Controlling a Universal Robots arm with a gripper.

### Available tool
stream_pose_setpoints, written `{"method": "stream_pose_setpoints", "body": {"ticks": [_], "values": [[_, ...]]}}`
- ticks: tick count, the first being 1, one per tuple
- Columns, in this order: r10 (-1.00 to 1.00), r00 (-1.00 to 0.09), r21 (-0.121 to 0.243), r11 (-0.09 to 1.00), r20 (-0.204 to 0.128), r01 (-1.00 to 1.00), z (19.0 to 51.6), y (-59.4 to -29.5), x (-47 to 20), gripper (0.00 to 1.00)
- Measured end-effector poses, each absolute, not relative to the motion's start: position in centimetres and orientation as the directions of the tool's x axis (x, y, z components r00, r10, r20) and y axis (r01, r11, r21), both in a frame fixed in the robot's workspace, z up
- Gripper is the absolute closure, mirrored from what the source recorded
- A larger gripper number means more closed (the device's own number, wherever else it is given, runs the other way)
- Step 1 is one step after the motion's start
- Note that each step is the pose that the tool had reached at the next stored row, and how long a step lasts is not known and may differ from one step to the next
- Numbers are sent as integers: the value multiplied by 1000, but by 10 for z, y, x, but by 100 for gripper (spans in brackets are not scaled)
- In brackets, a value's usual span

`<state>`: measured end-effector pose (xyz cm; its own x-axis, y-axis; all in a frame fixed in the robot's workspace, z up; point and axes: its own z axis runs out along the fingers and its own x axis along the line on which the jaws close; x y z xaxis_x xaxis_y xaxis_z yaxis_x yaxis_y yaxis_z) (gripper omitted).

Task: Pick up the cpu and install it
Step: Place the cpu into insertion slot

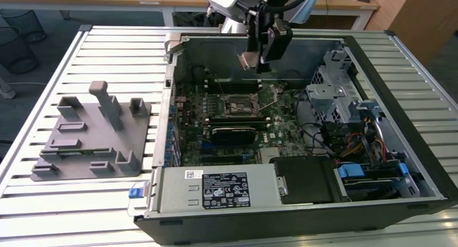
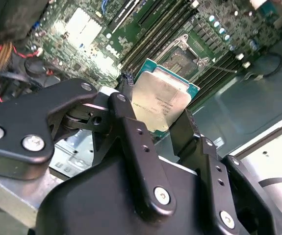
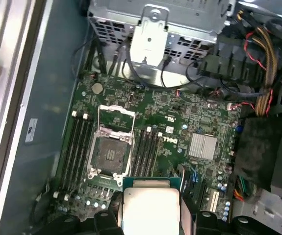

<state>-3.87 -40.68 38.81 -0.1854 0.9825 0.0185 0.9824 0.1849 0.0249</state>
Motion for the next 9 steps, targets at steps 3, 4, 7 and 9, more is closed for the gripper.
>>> {"method": "stream_pose_setpoints", "body": {"ticks": [3, 4, 7, 9], "values": [[991, -134, 25, 133, 19, 991, 387, -407, -39, 46], [993, -116, 25, 116, 19, 993, 387, -407, -39, 46], [998, -62, 25, 62, 19, 998, 387, -407, -39, 46], [999, -35, 25, 35, 19, 999, 386, -407, -39, 46]]}}
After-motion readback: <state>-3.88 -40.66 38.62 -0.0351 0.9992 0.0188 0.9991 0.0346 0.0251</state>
